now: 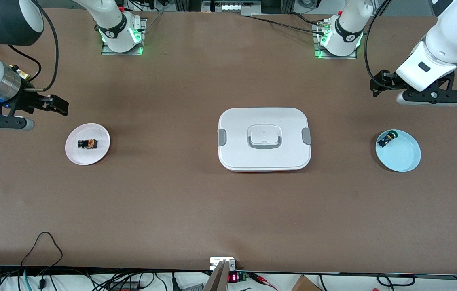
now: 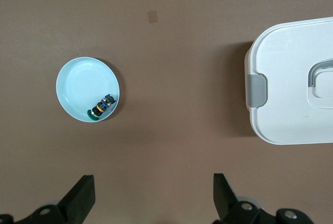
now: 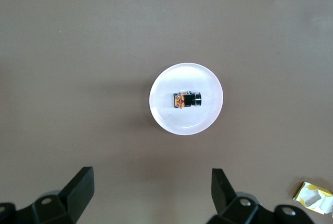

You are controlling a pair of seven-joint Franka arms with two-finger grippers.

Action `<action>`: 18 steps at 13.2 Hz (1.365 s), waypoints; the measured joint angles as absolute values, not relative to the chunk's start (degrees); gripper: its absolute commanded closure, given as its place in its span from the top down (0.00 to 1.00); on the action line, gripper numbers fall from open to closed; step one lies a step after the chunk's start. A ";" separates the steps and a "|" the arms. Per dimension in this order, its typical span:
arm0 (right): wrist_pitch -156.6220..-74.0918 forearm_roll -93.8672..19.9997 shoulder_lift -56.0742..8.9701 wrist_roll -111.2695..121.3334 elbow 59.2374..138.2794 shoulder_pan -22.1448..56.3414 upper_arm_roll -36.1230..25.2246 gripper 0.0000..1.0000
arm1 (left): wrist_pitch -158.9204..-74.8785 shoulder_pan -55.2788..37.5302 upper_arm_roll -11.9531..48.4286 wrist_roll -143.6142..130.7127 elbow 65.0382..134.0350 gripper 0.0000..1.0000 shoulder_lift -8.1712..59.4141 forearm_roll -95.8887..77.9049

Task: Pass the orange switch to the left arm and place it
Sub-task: 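Move the right gripper down over the switch on the white plate, then lower the right gripper and close it on the orange switch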

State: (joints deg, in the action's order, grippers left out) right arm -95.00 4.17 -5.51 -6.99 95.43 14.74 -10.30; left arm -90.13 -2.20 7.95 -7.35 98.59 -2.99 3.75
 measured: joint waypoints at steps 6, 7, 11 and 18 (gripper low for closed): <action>-97.00 4.19 -9.51 -6.99 95.44 13.87 -10.40 1.00 | -90.10 -2.19 7.95 -7.35 98.56 1.00 -2.99 3.75; -97.46 4.19 -9.97 -6.99 95.47 13.09 -10.44 1.00 | -90.09 -2.20 7.95 -7.35 98.56 1.00 -2.99 3.75; -104.51 4.19 -12.01 -5.46 99.15 9.21 -10.59 1.00 | -90.06 -2.20 7.99 -7.35 98.55 1.00 -2.99 3.75; -117.29 4.22 -14.68 -0.96 110.27 8.14 -10.55 1.00 | -90.05 -2.20 8.01 -7.35 98.53 1.00 -2.99 3.75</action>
State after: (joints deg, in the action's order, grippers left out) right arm -117.29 4.22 -14.68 -0.96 110.27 8.14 -10.55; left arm -90.05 -2.20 8.01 -7.35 98.53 -2.99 3.75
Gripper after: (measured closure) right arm 0.000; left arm 0.000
